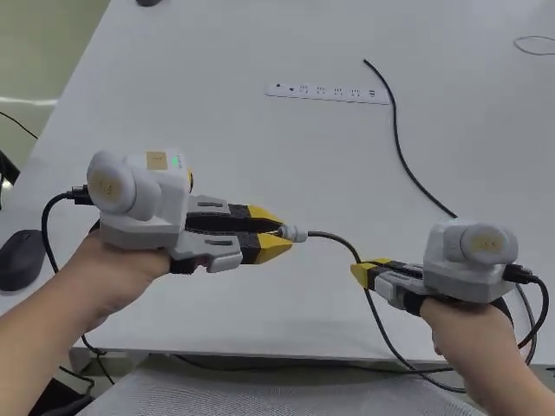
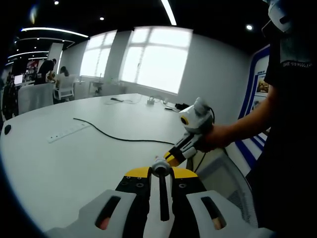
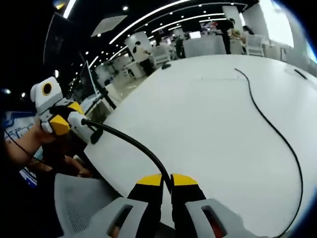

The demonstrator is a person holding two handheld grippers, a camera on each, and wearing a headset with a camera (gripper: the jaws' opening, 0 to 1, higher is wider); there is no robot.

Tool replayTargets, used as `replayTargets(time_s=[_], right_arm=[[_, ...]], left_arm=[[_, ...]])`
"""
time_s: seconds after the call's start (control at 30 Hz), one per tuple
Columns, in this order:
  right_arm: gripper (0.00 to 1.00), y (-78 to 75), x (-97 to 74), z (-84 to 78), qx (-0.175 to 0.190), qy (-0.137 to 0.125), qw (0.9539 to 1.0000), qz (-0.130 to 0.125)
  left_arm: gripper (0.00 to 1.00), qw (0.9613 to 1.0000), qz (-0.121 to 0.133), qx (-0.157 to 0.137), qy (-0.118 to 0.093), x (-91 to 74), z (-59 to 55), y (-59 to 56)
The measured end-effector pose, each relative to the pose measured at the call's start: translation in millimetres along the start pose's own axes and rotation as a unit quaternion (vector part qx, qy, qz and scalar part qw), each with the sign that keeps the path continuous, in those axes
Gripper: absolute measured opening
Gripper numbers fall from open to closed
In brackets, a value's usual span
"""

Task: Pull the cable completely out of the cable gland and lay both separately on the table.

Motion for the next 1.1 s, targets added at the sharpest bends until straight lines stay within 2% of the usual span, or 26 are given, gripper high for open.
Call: replayTargets(time_s=[0.13, 0.17, 0.2, 0.23, 0.27, 0.37, 0.43, 0.53, 0.93, 1.0, 1.07, 1.1], right_arm=[[0.0, -7.9, 0.9, -7.5, 0.041, 0.008, 0.9991, 0.0], [0.0, -9.5, 0.9, -11.8, 0.063, 0.02, 0.9978, -0.001], [0.0, -11.5, 1.4, -13.6, 0.073, 0.021, 0.9971, 0.0], [0.0, -13.0, 2.6, -15.0, 0.105, 0.015, 0.9943, 0.009], [0.0, -14.7, 2.6, -16.5, 0.12, 0.016, 0.9926, 0.011], [0.0, -20.1, 3.9, -24.3, 0.138, 0.033, 0.9899, 0.009], [0.0, -20.9, 4.5, -26.0, 0.146, 0.032, 0.9887, 0.012], [0.0, -17.1, 3.5, -24.3, 0.133, 0.032, 0.9905, 0.013], [0.02, -18.0, 1.8, -22.6, 0.094, 0.024, 0.9952, 0.007], [0.02, -18.1, 2.0, -22.9, 0.094, 0.025, 0.9953, 0.008], [0.02, -18.0, 1.8, -22.7, 0.094, 0.024, 0.9952, 0.008], [0.02, -18.1, 1.3, -22.3, 0.081, 0.023, 0.9964, 0.007]], left_arm=[[0.15, 1.0, -0.002, 0.001, 0.0, 1.8, 1.3, -1.0], [0.15, 1.0, -0.001, 0.002, 0.0, 2.2, 2.0, -1.0], [0.15, 1.0, -0.001, 0.003, -0.001, 2.5, 2.5, -1.2], [0.15, 1.0, -0.001, 0.003, 0.0, 2.8, 2.8, -1.4], [0.15, 1.0, -0.002, 0.004, 0.0, 2.9, 3.3, -1.7], [0.15, 1.0, -0.002, 0.005, 0.003, 3.3, 2.7, -2.6], [0.15, 1.0, -0.002, 0.004, 0.005, 3.2, 1.1, -2.8], [0.15, 1.0, 0.0, 0.003, 0.005, 2.8, 0.3, -3.5], [0.15, 1.0, 0.003, -0.001, 0.003, 1.7, 1.9, -4.0], [0.15, 0.9999, 0.002, -0.011, 0.002, 1.6, 1.6, -4.5], [0.15, 1.0, 0.005, -0.006, 0.003, 1.1, 1.2, -3.8], [0.15, 1.0, 0.005, -0.007, 0.003, 0.6, 1.0, -3.7]])
Point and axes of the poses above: the centre of the closed fingertips' face, and the gripper's own axes: x roughly forward along the fingers, y roughly to its left, z roughly out of its top, the point moved 7 cm from there along -x, roughly backward along the fingers
